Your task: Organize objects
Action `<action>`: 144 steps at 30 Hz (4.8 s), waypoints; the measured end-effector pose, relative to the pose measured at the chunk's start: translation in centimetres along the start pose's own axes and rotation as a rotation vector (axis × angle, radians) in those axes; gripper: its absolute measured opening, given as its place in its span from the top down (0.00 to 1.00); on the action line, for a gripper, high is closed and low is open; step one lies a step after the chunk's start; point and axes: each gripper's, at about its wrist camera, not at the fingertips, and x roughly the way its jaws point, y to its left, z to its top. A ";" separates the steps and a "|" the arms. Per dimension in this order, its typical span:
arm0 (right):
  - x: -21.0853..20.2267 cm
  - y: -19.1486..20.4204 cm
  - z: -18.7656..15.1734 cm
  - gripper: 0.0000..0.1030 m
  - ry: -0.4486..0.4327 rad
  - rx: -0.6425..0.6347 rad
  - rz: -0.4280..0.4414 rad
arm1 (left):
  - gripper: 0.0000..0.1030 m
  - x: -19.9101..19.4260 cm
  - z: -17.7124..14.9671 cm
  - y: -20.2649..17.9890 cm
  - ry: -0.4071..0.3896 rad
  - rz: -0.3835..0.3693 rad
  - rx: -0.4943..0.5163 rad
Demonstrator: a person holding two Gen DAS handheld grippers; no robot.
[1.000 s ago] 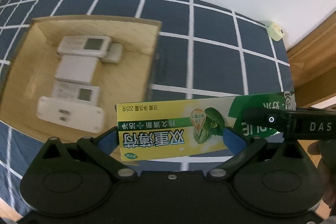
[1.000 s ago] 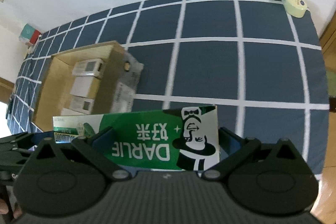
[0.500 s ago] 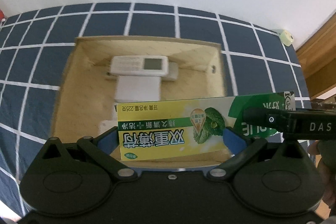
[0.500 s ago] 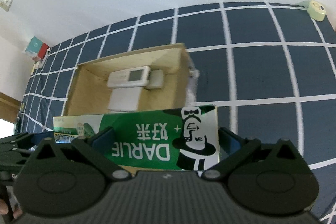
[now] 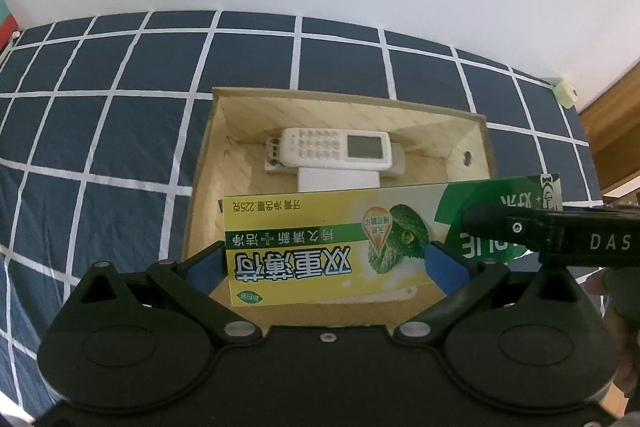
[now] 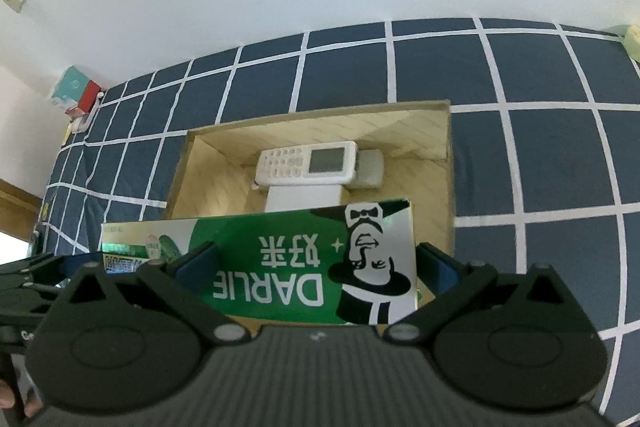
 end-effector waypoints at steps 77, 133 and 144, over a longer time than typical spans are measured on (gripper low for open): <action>12.9 -1.9 7.6 0.00 0.068 0.110 -0.160 | 0.00 12.4 9.1 3.7 0.135 0.025 0.058; -0.6 2.0 -8.1 0.00 0.005 0.060 -0.214 | 0.00 -0.1 -5.2 2.5 0.044 0.134 -0.004; -0.7 2.3 -8.1 0.00 0.005 0.055 -0.215 | 0.00 -0.2 -5.2 2.5 0.048 0.137 -0.004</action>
